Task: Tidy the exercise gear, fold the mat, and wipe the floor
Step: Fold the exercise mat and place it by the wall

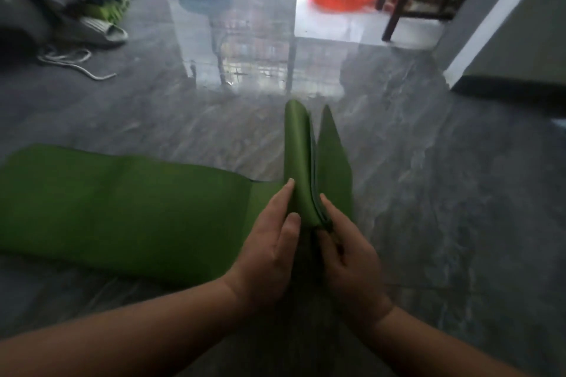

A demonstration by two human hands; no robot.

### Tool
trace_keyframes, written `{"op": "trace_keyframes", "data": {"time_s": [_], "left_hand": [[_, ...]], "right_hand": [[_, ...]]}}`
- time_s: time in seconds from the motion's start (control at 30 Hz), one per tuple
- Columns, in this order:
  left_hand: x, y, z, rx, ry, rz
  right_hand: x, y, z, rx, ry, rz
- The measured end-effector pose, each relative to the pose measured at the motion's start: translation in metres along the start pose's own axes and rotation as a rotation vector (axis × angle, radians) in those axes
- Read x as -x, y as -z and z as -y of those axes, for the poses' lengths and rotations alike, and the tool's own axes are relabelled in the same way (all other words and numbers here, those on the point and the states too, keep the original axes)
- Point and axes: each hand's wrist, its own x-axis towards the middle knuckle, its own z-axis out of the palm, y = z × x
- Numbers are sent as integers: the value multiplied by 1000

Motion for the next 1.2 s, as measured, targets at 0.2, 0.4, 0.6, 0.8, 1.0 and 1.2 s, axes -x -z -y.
{"op": "trace_keyframes", "data": {"time_s": [0.2,0.4,0.6,0.8,1.0,1.2], "left_hand": [[17,39,10,92,14,-365],[27,89,21,54,17,-461],[32,57,23,-259,-241,-296],[6,-30,23,-447,-496,3],[-14,-77,68,-861,-494,551],[-15,-118,86,-1057,-219,588]], "right_hand": [[-12,-78,28,-172,80,184],[-16,-120,52,-605,-209,252],[-50,-72,54,-540,-442,201],[-53,32,15,-295,-579,134],[-34,99,-44,-201,-697,-2],[-15,126,-104,-137,-810,-172]]}}
